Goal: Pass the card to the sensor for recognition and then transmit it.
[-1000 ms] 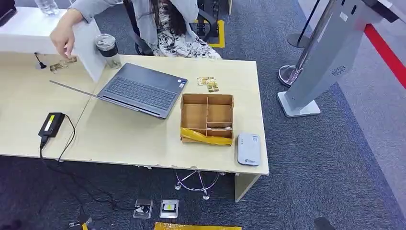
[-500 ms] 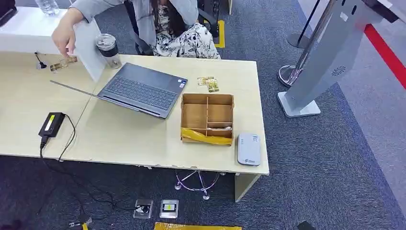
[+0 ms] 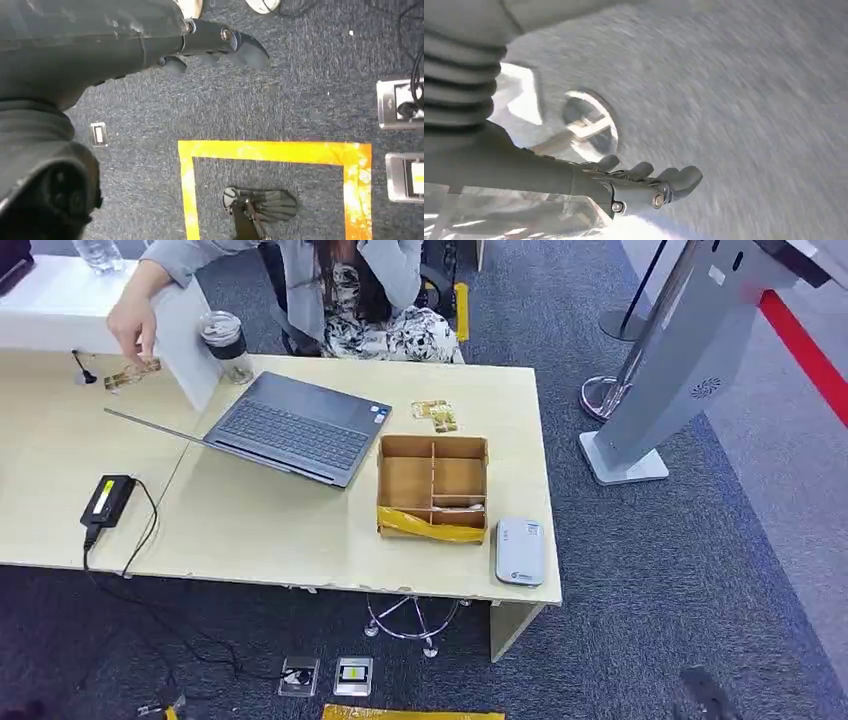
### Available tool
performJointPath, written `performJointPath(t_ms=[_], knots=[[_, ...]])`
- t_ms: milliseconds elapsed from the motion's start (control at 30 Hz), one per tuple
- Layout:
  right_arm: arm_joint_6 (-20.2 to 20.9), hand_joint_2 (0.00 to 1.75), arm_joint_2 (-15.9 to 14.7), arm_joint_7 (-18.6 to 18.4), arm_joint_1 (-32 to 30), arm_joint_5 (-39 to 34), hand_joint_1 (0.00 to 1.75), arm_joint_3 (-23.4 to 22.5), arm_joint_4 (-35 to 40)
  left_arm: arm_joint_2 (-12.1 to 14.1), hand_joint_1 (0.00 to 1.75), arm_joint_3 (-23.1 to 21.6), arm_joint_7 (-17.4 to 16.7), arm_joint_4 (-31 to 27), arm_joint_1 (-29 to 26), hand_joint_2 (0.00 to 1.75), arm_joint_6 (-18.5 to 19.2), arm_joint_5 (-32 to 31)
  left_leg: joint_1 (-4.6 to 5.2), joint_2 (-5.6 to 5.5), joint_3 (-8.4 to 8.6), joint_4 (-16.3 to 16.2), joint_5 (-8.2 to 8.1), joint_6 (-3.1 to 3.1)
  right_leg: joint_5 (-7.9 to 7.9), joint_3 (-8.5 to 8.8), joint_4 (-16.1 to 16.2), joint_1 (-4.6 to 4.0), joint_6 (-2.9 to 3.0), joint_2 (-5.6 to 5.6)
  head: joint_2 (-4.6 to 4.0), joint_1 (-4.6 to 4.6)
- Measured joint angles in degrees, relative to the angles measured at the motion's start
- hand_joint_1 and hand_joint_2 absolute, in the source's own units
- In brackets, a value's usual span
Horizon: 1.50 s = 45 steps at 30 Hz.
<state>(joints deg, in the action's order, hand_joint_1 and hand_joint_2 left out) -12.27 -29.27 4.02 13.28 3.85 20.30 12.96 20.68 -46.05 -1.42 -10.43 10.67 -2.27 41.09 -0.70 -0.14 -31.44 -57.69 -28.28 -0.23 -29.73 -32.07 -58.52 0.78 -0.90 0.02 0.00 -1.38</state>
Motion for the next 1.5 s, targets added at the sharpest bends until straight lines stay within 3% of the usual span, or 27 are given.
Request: performJointPath(t_ms=[100, 300, 433, 533, 700, 1033, 1300, 1500], knots=[[-2.4, 1.75, -4.3, 2.4, 4.6, -0.2, 0.00, -2.3, 0.0, 0.2, 0.00, 0.0, 0.0, 0.0, 0.0, 0.00, 0.5, -0.3, 0.06, -0.01, 0.00, 0.0, 0.05, 0.08, 0.05, 0.01, 0.0, 0.05, -0.07, 0.01, 0.00, -0.02], [-6.1, 1.75, -11.2, 10.6, 15.6, 3.4, 0.00, -5.1, 1.1, 0.6, 0.00, -0.1, 0.4, 0.0, -0.2, 0.00, 0.5, -0.7, 0.20, -0.03, -0.06, 0.0, 0.14, 0.20, 0.12, -0.01, 0.0, 0.19, -0.08, -0.01, 0.00, -0.02], [-6.7, 1.75, -13.4, 13.3, 23.8, 9.0, 0.00, -5.4, 3.6, 0.6, 0.00, -0.2, 0.6, 0.0, 0.3, 0.00, -0.1, -0.8, 0.10, -0.06, -0.01, 0.0, 0.17, 0.23, 0.13, 0.07, 0.0, 0.10, -0.07, -0.08, 0.00, -0.02], [-6.8, 1.75, -13.3, 10.1, 24.8, 15.1, 0.00, -5.2, 9.2, 0.2, 0.00, -0.2, 0.6, 0.0, 0.9, 0.00, 0.2, -1.7, 0.05, -0.43, -0.15, 0.0, 0.24, 0.22, 0.13, 0.12, 0.0, 0.04, -0.06, -0.47, 0.00, -0.02], [-5.1, 1.75, -11.3, 3.2, 21.5, 21.9, 0.00, -2.8, 27.9, -0.2, 0.00, -0.2, 0.5, 0.0, 2.4, 0.00, -0.1, -2.1, -0.03, -0.50, -0.13, 0.0, 0.26, 0.20, 0.12, 0.12, -0.1, -0.05, -0.05, -0.51, 0.00, -0.06], [-0.6, 1.75, -8.0, -1.9, 15.1, 26.1, 0.00, 6.8, 56.2, -1.1, 0.00, -0.3, 0.5, 0.0, 3.3, 0.00, 0.4, -2.7, -0.05, -0.69, -0.18, 0.0, 0.30, 0.14, 0.09, 0.06, 0.0, -0.07, -0.02, -0.65, 0.00, -0.02], [4.7, 1.75, -6.7, -4.3, 14.7, 26.4, 0.00, 11.8, 70.1, -1.1, 0.00, -0.3, 0.5, 0.0, 3.1, 0.00, 0.5, -2.0, -0.05, -0.66, -0.16, 0.0, 0.30, 0.13, 0.09, 0.07, 0.0, -0.07, -0.02, -0.61, 0.00, -0.02], [7.4, 1.75, -5.8, -6.7, 14.7, 27.0, 0.00, 14.8, 76.4, -1.1, 0.00, -0.3, 0.5, 0.0, 2.8, 0.00, 0.3, -1.7, -0.05, -0.66, -0.16, 0.0, 0.30, 0.13, 0.09, 0.07, 0.0, -0.07, -0.02, -0.60, 0.00, -0.04]])
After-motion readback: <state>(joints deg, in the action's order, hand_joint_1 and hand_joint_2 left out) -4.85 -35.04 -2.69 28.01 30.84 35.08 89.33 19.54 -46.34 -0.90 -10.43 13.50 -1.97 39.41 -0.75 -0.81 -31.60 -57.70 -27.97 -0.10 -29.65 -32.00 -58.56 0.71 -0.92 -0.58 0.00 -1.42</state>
